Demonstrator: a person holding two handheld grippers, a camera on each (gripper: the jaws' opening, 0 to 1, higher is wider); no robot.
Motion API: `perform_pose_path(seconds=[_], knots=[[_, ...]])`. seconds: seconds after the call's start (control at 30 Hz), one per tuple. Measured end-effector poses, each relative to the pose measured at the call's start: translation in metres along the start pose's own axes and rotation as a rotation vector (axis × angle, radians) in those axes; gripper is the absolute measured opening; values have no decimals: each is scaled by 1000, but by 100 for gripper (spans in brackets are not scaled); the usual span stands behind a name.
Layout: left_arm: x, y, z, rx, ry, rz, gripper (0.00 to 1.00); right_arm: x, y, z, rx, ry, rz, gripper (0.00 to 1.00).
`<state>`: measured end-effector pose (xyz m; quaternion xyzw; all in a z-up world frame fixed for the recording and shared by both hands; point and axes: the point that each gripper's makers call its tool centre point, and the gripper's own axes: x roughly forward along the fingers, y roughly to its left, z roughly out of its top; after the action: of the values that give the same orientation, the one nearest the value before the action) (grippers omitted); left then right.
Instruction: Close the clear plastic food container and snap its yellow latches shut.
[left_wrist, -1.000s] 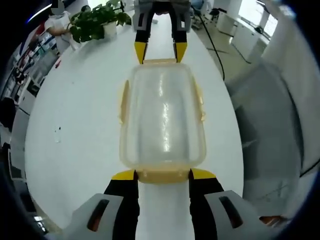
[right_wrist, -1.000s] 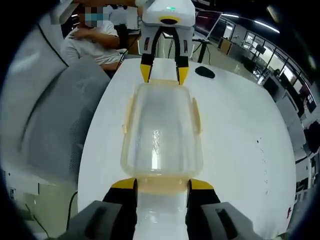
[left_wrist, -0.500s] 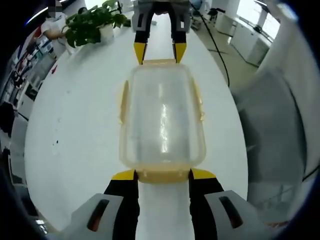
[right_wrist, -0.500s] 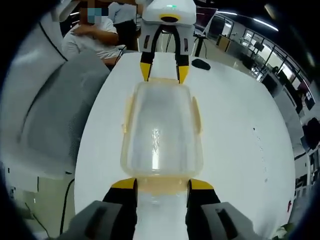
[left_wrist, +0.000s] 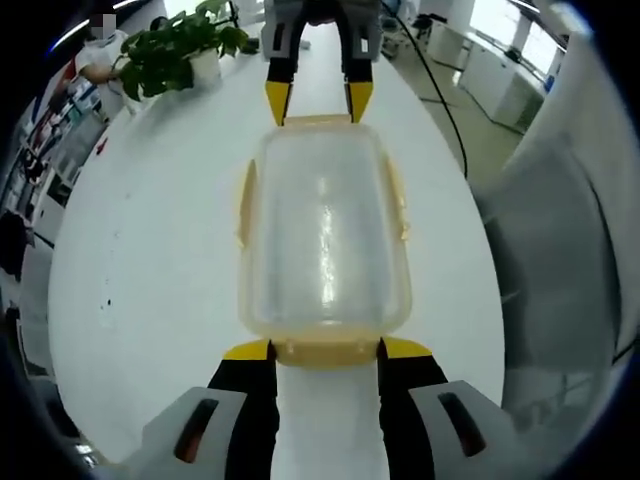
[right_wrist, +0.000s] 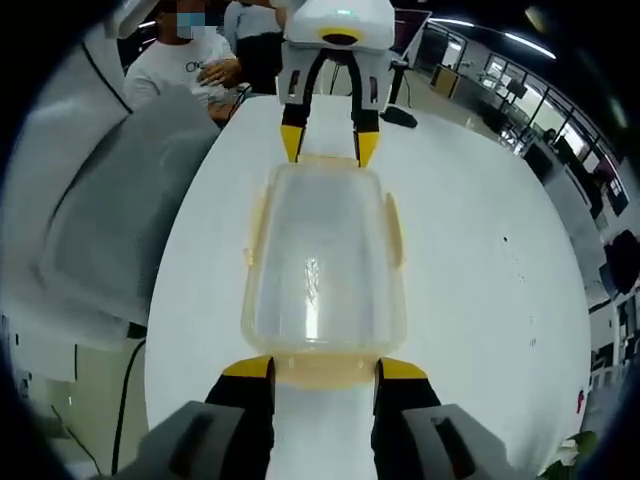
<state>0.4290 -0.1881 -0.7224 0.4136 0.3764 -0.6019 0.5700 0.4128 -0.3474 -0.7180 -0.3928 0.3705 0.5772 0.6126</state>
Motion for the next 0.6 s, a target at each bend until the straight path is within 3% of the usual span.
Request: perform_pose_path(seconds=[0.6], knots=[[22, 0, 1, 18, 48, -5, 36, 11, 2, -16, 4, 28, 7, 36]])
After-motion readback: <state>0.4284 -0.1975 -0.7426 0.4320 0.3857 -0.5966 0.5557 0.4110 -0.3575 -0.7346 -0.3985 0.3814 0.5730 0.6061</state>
